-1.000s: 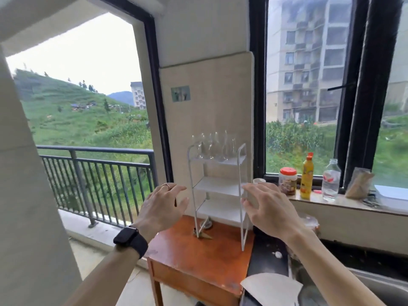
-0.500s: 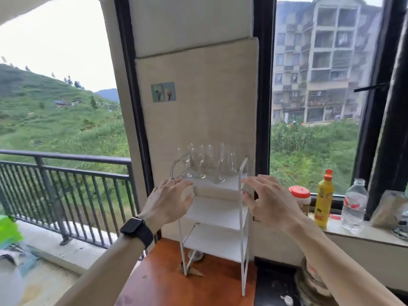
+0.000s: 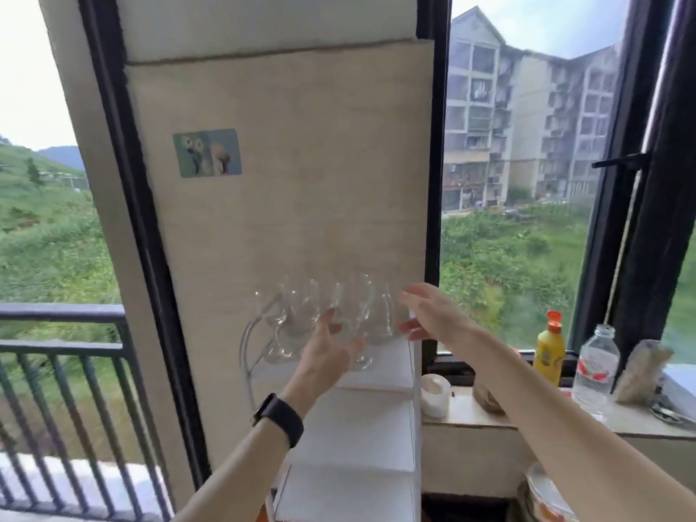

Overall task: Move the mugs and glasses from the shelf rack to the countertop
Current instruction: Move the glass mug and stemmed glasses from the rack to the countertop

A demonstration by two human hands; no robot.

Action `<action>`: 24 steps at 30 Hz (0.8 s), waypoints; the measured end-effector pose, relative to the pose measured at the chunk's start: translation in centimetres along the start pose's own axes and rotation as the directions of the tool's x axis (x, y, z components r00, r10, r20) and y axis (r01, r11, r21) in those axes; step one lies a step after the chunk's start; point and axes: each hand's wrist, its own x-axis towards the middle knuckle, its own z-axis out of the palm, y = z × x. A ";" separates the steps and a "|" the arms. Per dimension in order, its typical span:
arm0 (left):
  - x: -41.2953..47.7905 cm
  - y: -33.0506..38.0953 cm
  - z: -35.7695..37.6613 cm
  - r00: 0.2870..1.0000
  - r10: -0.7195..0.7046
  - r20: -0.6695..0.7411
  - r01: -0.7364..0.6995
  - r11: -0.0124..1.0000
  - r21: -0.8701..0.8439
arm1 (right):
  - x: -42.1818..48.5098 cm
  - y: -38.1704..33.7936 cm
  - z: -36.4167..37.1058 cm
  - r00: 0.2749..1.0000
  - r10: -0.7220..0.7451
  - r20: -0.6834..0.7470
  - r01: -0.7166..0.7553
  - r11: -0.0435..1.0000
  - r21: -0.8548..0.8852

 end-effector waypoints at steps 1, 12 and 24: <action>0.7 -0.1 0.0 1.000 0.005 0.014 -0.004 0.999 -0.049 | 1.0 -0.5 0.3 0.999 0.043 0.007 -0.043 0.999 0.030; 2.6 0.3 -2.1 0.994 0.098 0.039 -0.090 0.982 -0.168 | 5.0 -1.5 3.0 0.966 0.260 0.008 -0.260 0.965 -0.031; 1.2 3.7 -6.4 0.978 0.210 -0.015 -0.205 0.934 -0.292 | 1.4 -1.3 1.7 0.992 0.082 -0.093 -0.059 0.971 0.232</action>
